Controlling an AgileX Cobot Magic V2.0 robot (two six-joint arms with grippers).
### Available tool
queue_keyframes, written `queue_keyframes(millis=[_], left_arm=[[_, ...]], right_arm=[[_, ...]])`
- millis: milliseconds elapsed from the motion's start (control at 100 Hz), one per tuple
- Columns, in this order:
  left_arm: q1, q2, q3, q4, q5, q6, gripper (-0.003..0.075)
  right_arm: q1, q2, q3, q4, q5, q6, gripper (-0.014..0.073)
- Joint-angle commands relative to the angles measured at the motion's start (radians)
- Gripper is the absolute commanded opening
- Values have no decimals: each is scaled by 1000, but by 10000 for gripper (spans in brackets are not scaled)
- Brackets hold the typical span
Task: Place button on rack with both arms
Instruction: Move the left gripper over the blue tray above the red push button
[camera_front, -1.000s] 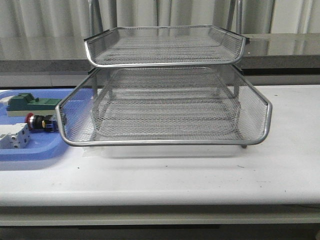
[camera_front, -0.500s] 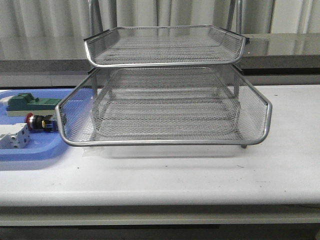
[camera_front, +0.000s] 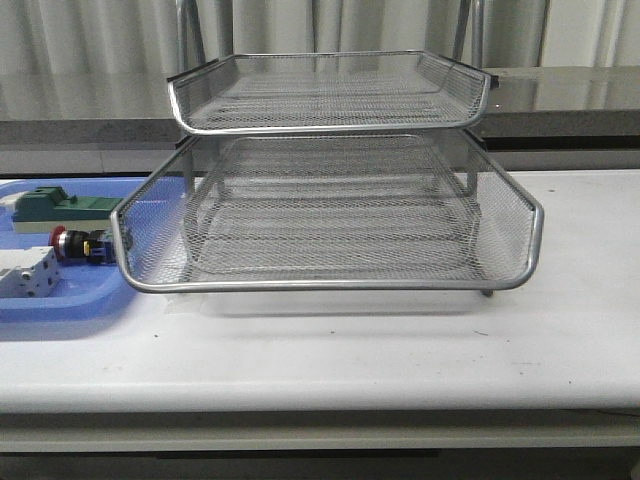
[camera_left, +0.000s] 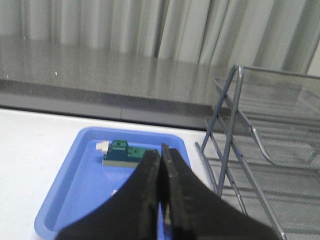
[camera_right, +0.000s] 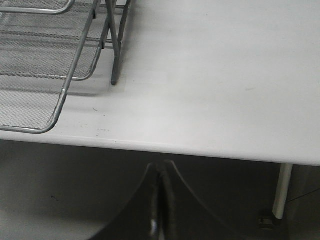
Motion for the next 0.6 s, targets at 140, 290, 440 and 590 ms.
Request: queue_keyframes(millis=[140, 290, 440, 590], left_arm=[[-10, 356, -366, 55, 269, 69, -20], [-10, 573, -560, 62, 432, 123, -20], [-10, 769, -706, 64, 480, 205, -20], [-10, 920, -813, 68, 480, 233, -20]], right_arm=[[0, 3, -32, -5, -58, 1, -68], [0, 3, -32, -5, -58, 1, -68], [0, 3, -32, -5, -57, 1, -68], [0, 3, -32, -5, -56, 1, -68]])
